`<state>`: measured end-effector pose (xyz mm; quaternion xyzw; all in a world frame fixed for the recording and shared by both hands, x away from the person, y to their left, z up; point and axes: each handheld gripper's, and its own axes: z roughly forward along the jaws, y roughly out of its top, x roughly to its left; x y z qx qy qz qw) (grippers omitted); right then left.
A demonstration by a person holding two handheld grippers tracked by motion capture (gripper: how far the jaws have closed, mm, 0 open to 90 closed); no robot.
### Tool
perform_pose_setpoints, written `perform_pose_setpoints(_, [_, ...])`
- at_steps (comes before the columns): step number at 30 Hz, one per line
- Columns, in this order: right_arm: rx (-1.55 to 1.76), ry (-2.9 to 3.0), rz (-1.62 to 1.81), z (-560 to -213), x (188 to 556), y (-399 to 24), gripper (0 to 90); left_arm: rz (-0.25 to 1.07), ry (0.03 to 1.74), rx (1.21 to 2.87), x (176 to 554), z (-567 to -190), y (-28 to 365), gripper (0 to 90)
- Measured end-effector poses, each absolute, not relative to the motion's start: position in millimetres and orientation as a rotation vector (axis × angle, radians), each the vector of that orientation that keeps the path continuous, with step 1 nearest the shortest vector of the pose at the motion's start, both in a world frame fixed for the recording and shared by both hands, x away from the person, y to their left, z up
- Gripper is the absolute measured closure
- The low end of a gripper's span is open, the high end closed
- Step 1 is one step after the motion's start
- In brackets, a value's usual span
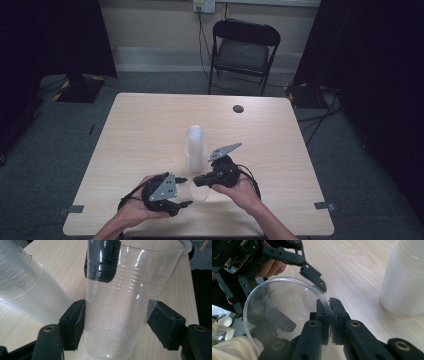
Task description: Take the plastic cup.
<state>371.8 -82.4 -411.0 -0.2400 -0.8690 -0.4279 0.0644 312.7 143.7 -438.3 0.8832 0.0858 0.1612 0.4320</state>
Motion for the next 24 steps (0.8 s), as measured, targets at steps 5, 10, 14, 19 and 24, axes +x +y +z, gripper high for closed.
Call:
perform_pose_setpoints(5, [-0.736,-2.624,-1.282,-411,373,-79,87.3,0.433,0.221,2.213,312,-438,142,32.3])
perform_pose_setpoints(10, [-0.735,-2.627,-1.262,-411,373,-75,87.3,0.465,0.204,2.18,308,-435,137,27.9])
perform_pose_setpoints(14, [-0.725,-2.633,-1.242,-413,372,-66,87.3,0.5,0.17,2.171,304,-431,132,25.9])
perform_pose_setpoints(19, [-0.737,-2.655,-1.218,-413,371,-61,87.3,0.514,0.174,2.182,304,-433,133,26.8])
perform_pose_setpoints(24, [-0.769,-2.654,-1.211,-415,372,-62,87.2,0.503,0.197,2.176,306,-434,134,29.4])
